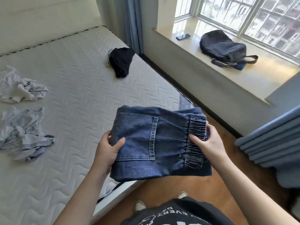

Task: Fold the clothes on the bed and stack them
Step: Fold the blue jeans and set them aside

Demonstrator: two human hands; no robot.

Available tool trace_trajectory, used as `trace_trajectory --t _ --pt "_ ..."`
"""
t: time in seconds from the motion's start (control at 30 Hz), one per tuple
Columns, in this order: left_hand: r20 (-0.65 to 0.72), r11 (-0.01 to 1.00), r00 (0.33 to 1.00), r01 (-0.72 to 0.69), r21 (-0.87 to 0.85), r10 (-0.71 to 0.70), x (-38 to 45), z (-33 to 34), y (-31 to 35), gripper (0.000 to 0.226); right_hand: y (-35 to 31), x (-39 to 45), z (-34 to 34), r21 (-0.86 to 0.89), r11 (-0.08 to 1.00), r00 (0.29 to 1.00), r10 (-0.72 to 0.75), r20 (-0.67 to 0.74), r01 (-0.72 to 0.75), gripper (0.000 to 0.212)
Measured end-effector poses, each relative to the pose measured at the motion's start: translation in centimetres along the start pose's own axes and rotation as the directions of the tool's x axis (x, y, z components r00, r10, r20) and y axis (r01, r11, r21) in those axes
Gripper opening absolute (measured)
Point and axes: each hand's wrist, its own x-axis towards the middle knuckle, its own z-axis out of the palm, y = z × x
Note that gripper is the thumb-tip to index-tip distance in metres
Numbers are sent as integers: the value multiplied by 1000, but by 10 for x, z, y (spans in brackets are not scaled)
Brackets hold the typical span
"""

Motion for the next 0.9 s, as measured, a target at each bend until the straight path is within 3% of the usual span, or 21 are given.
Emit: trace_trajectory --t 0.2,0.5,0.67,0.9 --pt "142 1000 990 -2 -15 4 -8 80 19 47 37 -9 -80 13 1000 992 19 -125 -18 64" --pt "337 1000 941 9 21 -16 -32 270 36 52 114 -9 -248 82 992 948 113 -298 -92 76" --pt "379 999 925 -16 44 -1 -47 344 51 42 136 2 -313 113 989 928 129 -350 -96 80" --pt "424 998 905 -9 62 -18 -26 396 69 49 151 37 -345 190 980 917 130 -377 -60 55"
